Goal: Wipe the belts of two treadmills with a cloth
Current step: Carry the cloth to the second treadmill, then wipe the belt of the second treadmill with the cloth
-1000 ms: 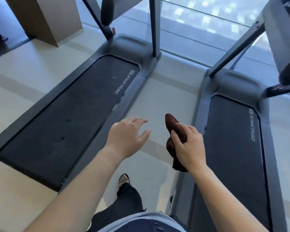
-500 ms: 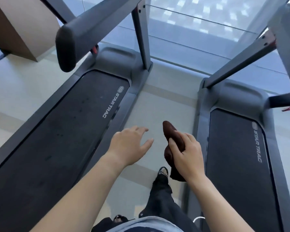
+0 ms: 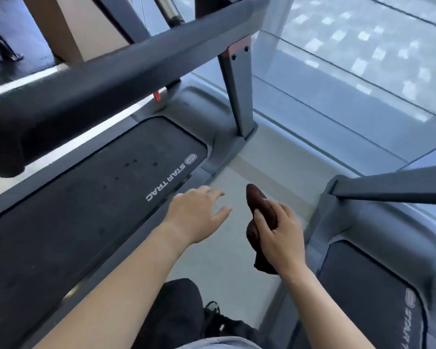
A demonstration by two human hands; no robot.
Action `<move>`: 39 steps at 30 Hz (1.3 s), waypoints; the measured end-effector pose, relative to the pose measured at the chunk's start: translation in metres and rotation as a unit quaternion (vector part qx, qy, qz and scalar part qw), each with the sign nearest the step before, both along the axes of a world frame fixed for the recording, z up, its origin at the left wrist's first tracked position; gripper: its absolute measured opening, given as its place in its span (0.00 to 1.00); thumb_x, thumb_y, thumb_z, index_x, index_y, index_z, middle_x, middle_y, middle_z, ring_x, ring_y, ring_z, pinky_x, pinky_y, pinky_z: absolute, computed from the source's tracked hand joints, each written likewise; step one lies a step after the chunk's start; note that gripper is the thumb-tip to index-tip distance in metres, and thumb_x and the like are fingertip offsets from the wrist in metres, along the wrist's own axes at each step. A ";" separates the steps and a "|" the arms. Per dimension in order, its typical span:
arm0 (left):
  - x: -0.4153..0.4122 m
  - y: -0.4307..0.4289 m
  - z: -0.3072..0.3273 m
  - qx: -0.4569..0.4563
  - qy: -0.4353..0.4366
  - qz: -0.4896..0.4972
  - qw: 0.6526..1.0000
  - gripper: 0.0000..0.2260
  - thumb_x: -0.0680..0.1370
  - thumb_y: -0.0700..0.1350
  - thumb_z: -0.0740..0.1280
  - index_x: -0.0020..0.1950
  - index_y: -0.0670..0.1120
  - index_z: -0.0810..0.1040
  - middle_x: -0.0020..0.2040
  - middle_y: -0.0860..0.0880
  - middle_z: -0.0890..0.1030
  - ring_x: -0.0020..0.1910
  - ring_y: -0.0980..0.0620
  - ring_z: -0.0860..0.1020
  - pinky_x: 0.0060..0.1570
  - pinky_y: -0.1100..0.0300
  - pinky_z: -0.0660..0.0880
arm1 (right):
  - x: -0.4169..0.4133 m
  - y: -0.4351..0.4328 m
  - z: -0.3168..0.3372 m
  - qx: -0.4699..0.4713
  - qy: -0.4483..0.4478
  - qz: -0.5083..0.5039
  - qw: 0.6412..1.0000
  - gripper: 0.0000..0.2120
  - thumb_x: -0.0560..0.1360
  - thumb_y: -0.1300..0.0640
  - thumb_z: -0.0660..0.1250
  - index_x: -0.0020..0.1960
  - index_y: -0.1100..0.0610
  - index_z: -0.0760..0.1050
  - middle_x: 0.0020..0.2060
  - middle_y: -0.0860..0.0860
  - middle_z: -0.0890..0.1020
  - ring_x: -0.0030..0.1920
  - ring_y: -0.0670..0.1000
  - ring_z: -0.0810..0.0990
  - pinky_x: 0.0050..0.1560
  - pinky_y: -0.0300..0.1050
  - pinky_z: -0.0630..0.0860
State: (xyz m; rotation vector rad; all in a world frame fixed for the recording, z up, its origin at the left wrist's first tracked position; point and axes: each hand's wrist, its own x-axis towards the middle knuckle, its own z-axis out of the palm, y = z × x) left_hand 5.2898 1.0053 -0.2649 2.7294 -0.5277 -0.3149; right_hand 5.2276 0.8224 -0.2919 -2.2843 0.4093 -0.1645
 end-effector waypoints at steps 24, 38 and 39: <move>0.230 -0.005 -0.135 0.036 0.011 0.258 0.965 0.21 0.78 0.62 0.53 0.66 0.56 0.69 0.60 0.54 0.76 0.57 0.52 0.75 0.55 0.52 0.70 | 0.344 -0.014 -0.142 -0.031 -0.034 0.264 0.964 0.15 0.75 0.45 0.62 0.61 0.42 0.74 0.57 0.43 0.74 0.60 0.50 0.67 0.54 0.40 0.62; 0.370 0.026 -0.494 0.047 -0.025 0.364 0.930 0.21 0.78 0.63 0.51 0.67 0.57 0.68 0.60 0.55 0.75 0.55 0.53 0.75 0.50 0.53 0.69 | 0.521 0.037 -0.499 0.012 -0.093 0.342 0.935 0.14 0.75 0.44 0.61 0.60 0.43 0.74 0.58 0.43 0.74 0.60 0.49 0.67 0.51 0.40 0.61; 0.380 0.030 -0.518 0.048 -0.025 0.369 0.928 0.21 0.78 0.63 0.51 0.67 0.57 0.68 0.60 0.55 0.75 0.55 0.52 0.75 0.49 0.53 0.69 | 0.534 0.041 -0.521 0.013 -0.094 0.345 0.934 0.14 0.76 0.44 0.61 0.60 0.43 0.74 0.58 0.43 0.74 0.60 0.49 0.67 0.52 0.40 0.61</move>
